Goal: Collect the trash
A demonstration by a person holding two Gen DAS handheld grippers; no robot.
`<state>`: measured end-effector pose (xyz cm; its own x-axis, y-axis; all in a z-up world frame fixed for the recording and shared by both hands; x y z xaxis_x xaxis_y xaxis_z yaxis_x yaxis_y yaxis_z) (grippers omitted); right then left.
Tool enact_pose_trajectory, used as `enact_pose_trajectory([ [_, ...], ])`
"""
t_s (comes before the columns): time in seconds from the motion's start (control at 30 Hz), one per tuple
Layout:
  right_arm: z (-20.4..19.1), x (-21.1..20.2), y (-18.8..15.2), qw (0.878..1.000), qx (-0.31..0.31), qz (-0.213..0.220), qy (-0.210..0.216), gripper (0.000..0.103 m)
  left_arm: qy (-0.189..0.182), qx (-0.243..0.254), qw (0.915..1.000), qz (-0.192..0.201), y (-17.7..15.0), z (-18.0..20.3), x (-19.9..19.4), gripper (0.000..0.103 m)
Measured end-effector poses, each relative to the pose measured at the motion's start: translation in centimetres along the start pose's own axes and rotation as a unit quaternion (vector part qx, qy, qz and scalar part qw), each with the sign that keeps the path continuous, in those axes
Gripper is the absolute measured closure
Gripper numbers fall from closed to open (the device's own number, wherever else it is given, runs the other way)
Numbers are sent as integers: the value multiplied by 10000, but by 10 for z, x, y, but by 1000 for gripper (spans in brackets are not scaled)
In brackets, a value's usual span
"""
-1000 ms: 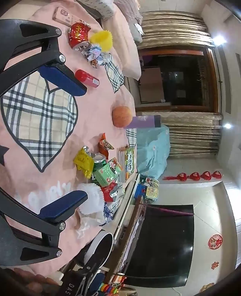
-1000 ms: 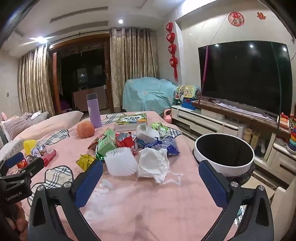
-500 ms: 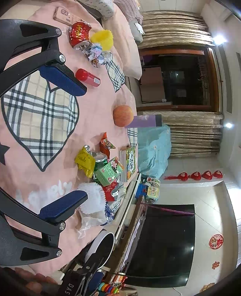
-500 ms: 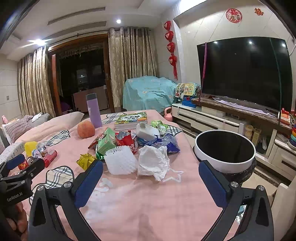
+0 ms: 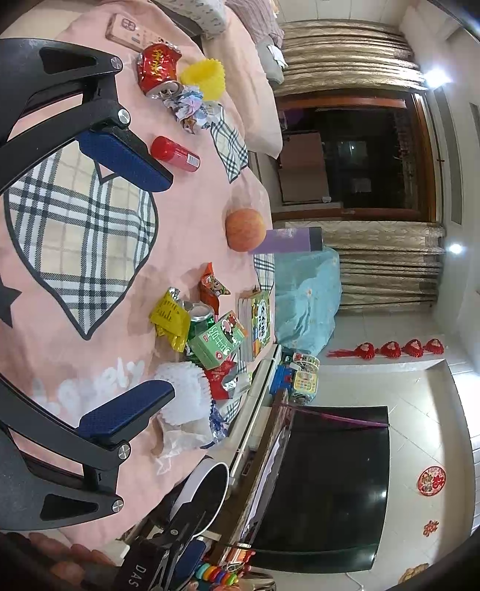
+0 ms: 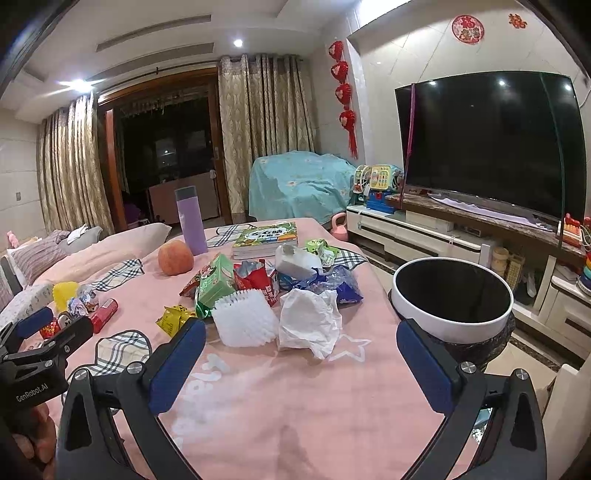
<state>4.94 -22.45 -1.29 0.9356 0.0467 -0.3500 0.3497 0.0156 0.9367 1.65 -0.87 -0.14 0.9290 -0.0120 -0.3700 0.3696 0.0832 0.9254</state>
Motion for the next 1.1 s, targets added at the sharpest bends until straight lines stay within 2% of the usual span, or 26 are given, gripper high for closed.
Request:
enact_pose_trajectory([
  [1.1,-1,-3,2,10000,4,4,34,0,-70,18,9999,-103,-3,7,4,0],
])
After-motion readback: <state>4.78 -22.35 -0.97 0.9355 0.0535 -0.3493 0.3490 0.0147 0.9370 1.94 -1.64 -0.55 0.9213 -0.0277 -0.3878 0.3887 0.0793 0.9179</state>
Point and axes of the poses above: each gripper's, at about its wrist camera, not at the fingertips, and x roughly the way its jaws point, z to its right, y to its top, the point moved 3 cm from there along x, roughly the way its jaws point, and after that the axes turned 5 degrees about -x, right-handed, at the moved point
